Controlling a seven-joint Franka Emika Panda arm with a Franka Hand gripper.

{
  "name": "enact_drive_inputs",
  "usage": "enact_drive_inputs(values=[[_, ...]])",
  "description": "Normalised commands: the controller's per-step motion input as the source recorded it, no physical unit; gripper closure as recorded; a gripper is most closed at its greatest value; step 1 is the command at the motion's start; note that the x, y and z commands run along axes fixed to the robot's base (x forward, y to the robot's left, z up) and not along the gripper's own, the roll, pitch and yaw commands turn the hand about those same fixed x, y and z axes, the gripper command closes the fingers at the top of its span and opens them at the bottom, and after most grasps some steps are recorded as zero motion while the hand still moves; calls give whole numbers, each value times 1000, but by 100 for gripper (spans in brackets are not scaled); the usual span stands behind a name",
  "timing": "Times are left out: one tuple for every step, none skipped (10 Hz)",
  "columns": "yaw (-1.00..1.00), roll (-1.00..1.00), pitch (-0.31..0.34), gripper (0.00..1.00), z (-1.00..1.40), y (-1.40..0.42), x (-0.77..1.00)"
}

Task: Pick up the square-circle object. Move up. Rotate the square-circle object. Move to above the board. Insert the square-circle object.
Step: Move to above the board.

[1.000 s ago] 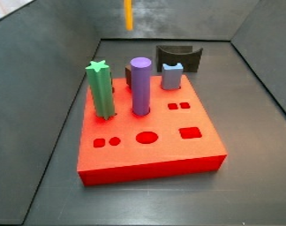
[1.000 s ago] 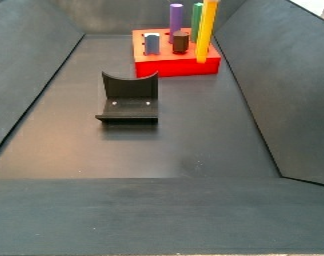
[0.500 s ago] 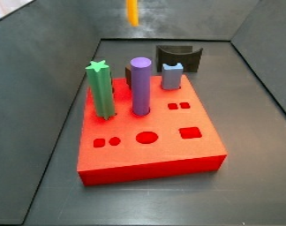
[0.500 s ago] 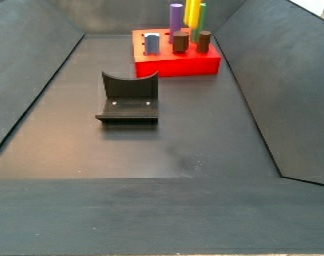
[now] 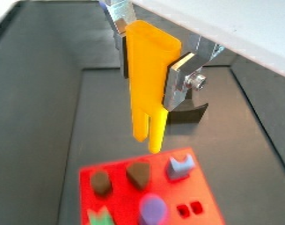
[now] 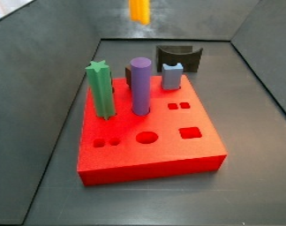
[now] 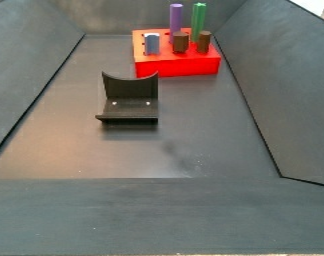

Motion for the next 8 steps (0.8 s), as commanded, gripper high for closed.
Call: enact_drive_inputs(values=[[1000,27,119,100,318,-919,273],[1000,33,130,100,214,-625,223],[1000,41,144,100,97,-293,152],[1000,42,145,100,71,-203,123],[1000,55,153,100,52,-128,80],[1000,68,171,100,37,-82,69],[1000,80,194,100,30,-60,75],[1000,89,212,100,25,-52,80]])
